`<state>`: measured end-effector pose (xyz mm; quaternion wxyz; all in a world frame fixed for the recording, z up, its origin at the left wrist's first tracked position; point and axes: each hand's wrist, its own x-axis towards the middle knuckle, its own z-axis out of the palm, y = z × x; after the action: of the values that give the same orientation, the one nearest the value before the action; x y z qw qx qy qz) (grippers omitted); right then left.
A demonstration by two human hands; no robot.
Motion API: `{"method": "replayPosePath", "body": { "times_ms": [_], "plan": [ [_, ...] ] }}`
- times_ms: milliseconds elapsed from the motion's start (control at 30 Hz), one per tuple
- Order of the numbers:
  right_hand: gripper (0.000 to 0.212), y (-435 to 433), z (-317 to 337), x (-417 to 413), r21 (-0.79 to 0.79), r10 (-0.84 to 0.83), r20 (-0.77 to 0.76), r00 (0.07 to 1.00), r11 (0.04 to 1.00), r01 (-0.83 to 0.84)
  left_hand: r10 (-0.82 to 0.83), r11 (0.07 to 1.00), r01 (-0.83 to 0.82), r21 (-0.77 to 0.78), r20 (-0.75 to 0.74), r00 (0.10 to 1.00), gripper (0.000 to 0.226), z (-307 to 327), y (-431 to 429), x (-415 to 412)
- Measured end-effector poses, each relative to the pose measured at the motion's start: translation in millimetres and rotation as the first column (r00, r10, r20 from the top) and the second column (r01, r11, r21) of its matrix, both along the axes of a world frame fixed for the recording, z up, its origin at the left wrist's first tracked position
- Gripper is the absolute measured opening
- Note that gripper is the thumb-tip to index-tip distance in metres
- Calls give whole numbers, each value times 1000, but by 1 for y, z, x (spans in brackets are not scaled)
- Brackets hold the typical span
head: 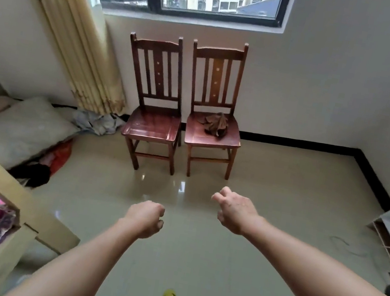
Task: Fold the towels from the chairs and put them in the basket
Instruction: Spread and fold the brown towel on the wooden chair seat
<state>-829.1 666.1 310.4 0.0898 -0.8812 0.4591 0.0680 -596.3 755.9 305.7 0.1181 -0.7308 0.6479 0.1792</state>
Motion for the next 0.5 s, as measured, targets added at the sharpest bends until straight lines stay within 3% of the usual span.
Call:
{"method": "replayPosePath", "body": {
  "times_ms": [267,500],
  "plan": [
    [36,-156,27,48,29,-84,21,996,996,84,-91,996,91,16,40,995,16,21,-170,65],
    [37,-315,0,51,61,-130,-33,991,989,132,-145,989,146,-31,21,989,19,8,-335,76]
  ]
}}
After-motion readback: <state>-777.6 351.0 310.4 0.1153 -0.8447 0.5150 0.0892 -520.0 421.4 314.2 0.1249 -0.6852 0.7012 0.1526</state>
